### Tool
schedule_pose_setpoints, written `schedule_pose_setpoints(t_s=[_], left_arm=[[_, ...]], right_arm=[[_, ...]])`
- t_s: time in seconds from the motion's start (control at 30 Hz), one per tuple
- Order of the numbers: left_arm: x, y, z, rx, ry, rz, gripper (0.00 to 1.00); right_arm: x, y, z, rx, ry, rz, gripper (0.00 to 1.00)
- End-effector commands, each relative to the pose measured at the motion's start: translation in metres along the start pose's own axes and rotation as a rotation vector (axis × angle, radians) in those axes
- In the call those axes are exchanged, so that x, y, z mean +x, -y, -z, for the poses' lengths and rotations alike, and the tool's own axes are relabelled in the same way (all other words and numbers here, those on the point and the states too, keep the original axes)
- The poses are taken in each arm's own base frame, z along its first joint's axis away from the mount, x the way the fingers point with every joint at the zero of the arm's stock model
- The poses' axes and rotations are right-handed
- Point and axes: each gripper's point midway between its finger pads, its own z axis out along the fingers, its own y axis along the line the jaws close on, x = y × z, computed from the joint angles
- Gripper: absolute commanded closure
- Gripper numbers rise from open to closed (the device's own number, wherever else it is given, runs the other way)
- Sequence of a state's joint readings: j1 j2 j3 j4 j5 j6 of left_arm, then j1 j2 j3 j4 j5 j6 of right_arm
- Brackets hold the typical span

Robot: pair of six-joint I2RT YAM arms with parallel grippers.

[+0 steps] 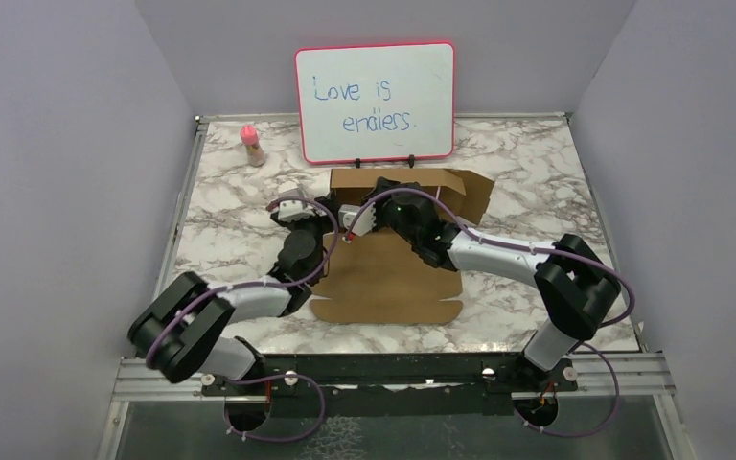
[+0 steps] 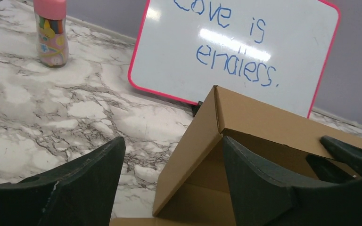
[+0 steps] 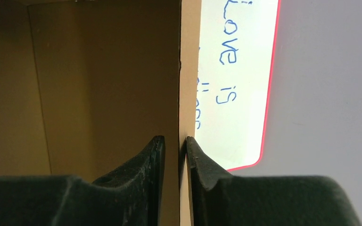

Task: Fold the paper box

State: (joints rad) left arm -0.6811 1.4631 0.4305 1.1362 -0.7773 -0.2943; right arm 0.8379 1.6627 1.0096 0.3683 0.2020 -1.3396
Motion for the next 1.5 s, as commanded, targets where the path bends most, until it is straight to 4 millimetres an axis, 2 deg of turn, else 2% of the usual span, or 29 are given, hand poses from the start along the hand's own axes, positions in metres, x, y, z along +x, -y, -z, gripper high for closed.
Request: schedule_pose_setpoints(t_s=[0.0,0.17,0.3,0.4,0.67,0.77,1.0,1.2,1.33,1.47], left_arm=[[0.012,-0.006,0.033,0.071,-0.140,0.046,0.22],[-0.006,-0.016,0.057,0.086,-0.184,0.078,0.14],[-0.027,-0.020,0.059,0.077,-0.211,0.066,0.05],[-0.039,-0.016,0.051,0.112,-0.248,0.094,0.03],[-0.056,0.002,0.018,0.283,-0.402,0.226,0.03],[-0.061,0.010,0.007,0.341,-0.445,0.260,0.02],[-0.056,0.032,-0.015,0.437,-0.537,0.314,0.02],[-0.043,0.040,-0.018,0.484,-0.592,0.373,0.06],[-0.035,0.042,-0.017,0.500,-0.627,0.412,0.10],[-0.028,0.041,-0.019,0.503,-0.645,0.443,0.16]], right_arm=[[0.007,-0.013,0.002,-0.013,-0.019,-0.017,0.70],[0.000,-0.007,0.011,0.003,0.021,-0.076,0.62],[-0.006,-0.003,0.020,0.008,0.062,-0.132,0.54],[-0.010,0.002,0.025,0.002,0.080,-0.181,0.46],[-0.019,0.002,0.031,-0.068,0.092,-0.328,0.35],[-0.022,0.010,0.038,-0.049,0.106,-0.415,0.31],[-0.034,0.039,0.055,0.008,0.158,-0.638,0.24],[-0.017,0.070,0.063,0.177,0.077,-0.926,0.18],[-0.006,0.077,0.068,0.244,0.044,-1.121,0.18],[-0.002,0.080,0.075,0.295,0.067,-1.239,0.18]])
